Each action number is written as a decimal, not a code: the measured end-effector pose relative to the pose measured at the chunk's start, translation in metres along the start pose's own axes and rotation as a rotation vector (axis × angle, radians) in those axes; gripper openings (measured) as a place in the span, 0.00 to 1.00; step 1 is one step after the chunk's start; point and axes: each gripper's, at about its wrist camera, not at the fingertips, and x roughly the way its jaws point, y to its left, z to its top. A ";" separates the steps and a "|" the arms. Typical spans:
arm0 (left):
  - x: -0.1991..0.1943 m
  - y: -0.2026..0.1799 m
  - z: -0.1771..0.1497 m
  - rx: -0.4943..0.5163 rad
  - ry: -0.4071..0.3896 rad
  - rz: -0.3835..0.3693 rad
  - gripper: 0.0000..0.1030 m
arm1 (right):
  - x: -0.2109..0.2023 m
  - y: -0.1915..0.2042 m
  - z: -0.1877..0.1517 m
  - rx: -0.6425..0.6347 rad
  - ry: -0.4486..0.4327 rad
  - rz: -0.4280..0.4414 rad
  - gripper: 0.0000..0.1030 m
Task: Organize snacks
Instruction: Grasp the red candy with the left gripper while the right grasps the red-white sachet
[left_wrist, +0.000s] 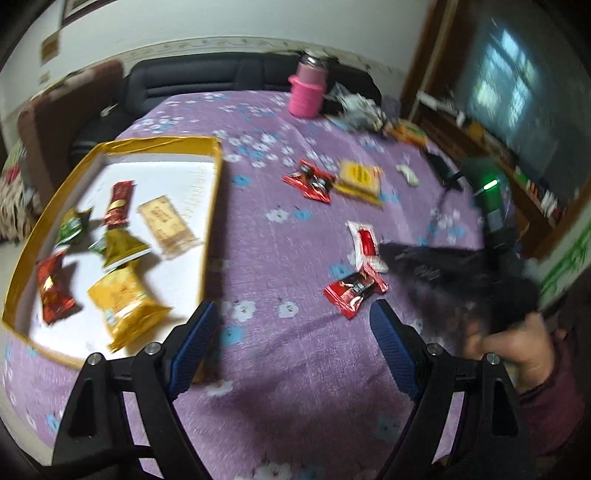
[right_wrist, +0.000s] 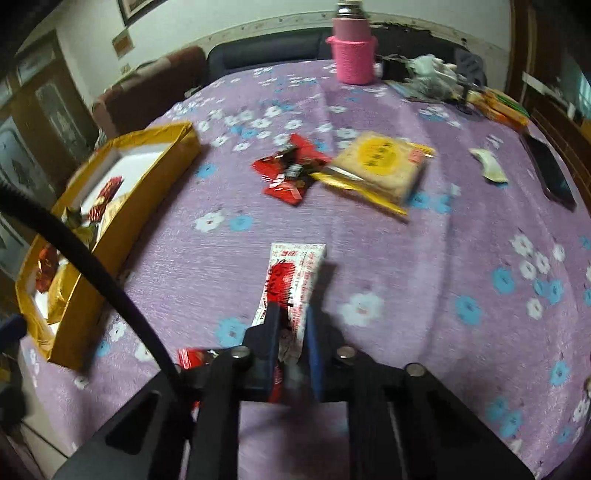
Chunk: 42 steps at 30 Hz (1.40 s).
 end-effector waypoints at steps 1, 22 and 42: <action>0.005 -0.004 0.000 0.015 0.005 -0.006 0.82 | -0.005 -0.009 -0.002 0.020 -0.007 0.014 0.03; 0.101 -0.062 0.016 0.306 0.158 -0.036 0.27 | -0.018 -0.036 -0.003 0.080 -0.009 0.153 0.31; 0.087 -0.038 0.009 0.148 0.085 -0.034 0.27 | 0.020 0.018 0.011 -0.072 0.040 -0.035 0.27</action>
